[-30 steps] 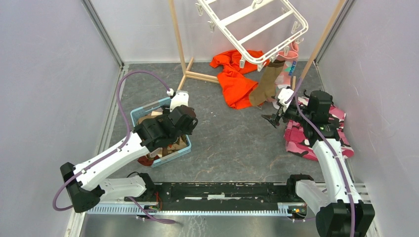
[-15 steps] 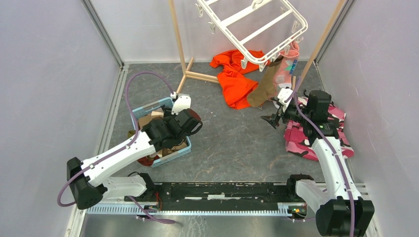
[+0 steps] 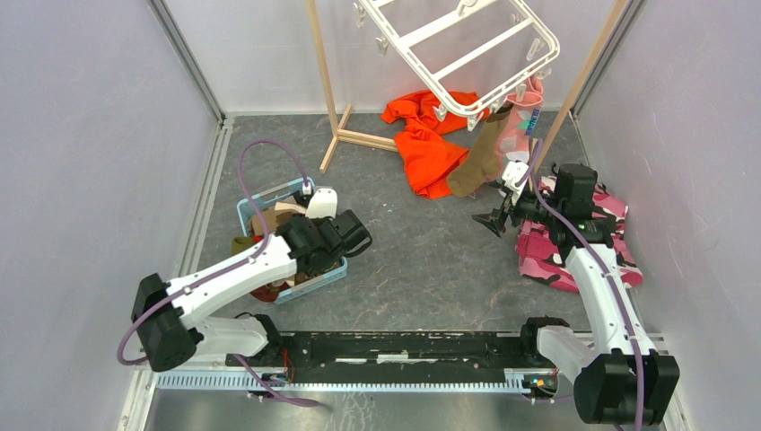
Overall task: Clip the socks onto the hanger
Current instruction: Move the hanger to the clothesline, then move the bin to the center of the board.
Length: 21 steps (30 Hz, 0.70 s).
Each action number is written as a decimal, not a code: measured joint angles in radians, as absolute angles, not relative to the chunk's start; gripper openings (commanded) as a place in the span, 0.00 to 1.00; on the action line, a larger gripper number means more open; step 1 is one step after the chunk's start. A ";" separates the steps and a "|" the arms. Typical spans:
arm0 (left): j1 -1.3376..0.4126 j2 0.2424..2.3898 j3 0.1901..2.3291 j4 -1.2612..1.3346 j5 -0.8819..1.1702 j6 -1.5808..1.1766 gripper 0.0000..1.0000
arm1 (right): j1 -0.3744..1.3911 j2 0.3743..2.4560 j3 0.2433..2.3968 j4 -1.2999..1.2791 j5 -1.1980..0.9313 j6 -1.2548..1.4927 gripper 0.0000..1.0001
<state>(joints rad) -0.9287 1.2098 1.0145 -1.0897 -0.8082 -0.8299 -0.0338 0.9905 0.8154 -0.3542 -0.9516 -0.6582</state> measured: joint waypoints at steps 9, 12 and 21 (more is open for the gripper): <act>-0.902 1.392 0.975 -1.196 -0.891 -0.970 0.18 | -0.034 0.993 0.815 -0.370 -0.965 -0.669 0.90; -0.897 1.386 0.977 -1.196 -0.900 -0.972 0.08 | -0.034 0.993 0.816 -0.376 -0.966 -0.672 0.90; -0.896 1.164 1.036 -1.127 -0.896 -0.893 0.02 | -0.034 0.993 0.817 -0.376 -0.966 -0.678 0.90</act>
